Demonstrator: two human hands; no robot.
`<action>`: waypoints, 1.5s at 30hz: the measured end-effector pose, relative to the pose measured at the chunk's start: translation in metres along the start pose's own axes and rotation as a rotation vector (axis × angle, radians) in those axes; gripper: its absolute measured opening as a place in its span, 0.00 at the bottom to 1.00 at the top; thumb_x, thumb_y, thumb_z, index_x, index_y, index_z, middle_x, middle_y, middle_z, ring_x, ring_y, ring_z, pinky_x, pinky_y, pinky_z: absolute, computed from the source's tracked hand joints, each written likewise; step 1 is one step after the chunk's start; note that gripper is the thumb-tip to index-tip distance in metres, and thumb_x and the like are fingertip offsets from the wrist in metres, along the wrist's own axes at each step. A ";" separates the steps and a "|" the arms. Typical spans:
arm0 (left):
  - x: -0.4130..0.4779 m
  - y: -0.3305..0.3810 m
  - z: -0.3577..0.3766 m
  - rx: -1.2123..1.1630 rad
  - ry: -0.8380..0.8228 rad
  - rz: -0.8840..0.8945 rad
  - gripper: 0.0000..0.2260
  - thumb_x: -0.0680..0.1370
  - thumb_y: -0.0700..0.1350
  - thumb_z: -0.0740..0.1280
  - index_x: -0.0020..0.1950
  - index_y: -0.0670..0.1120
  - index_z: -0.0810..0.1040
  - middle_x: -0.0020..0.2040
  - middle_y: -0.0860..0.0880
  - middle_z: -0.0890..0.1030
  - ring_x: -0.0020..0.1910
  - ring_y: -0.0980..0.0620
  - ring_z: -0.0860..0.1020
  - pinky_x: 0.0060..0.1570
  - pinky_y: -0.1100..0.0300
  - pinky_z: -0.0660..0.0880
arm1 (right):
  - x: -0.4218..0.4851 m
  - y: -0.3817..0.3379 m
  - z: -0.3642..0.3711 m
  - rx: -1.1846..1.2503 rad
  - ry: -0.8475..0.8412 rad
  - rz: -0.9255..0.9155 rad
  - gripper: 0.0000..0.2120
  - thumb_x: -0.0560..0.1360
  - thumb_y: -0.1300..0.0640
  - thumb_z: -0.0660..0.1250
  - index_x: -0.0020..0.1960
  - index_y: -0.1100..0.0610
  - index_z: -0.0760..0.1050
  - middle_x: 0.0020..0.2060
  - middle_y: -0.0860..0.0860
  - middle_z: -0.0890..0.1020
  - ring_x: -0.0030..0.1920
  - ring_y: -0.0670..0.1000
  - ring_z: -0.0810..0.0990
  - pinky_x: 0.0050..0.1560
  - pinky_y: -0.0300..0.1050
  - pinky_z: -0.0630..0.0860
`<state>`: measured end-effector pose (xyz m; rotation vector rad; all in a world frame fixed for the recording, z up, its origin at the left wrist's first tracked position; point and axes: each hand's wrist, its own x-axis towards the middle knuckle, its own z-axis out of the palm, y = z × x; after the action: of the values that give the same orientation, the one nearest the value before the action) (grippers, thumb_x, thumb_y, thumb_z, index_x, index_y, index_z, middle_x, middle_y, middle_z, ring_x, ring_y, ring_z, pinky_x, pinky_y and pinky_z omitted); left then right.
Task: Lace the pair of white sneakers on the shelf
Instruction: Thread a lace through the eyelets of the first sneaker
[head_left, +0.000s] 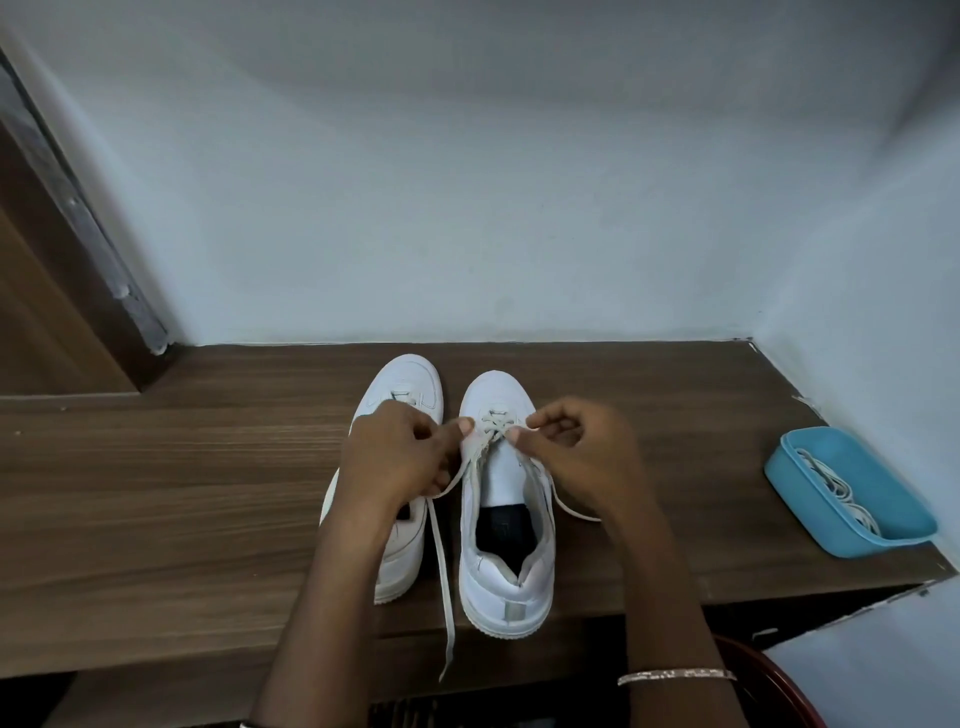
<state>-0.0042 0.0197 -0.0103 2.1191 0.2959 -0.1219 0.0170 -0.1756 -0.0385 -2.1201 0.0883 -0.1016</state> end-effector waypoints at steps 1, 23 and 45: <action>0.002 -0.001 0.001 0.067 0.118 0.071 0.18 0.77 0.57 0.71 0.36 0.45 0.83 0.29 0.49 0.83 0.31 0.50 0.84 0.40 0.52 0.82 | -0.001 -0.002 0.007 -0.053 -0.014 -0.029 0.10 0.67 0.46 0.79 0.43 0.48 0.82 0.40 0.44 0.84 0.42 0.43 0.81 0.46 0.45 0.80; 0.010 -0.006 0.026 0.174 0.074 0.249 0.05 0.74 0.46 0.71 0.39 0.53 0.83 0.39 0.55 0.84 0.43 0.55 0.82 0.45 0.55 0.78 | -0.006 -0.002 0.043 -0.541 0.170 -0.376 0.09 0.68 0.56 0.77 0.43 0.45 0.80 0.50 0.42 0.78 0.51 0.51 0.76 0.48 0.49 0.65; -0.006 0.010 0.025 0.104 0.144 0.110 0.08 0.72 0.42 0.70 0.32 0.46 0.82 0.23 0.51 0.80 0.27 0.58 0.80 0.38 0.64 0.77 | 0.004 -0.013 0.019 1.070 0.260 0.335 0.12 0.77 0.66 0.67 0.44 0.49 0.73 0.33 0.45 0.78 0.31 0.42 0.73 0.32 0.38 0.67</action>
<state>-0.0067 -0.0076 -0.0146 2.2469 0.2622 0.0814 0.0235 -0.1530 -0.0375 -0.9983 0.4364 -0.1761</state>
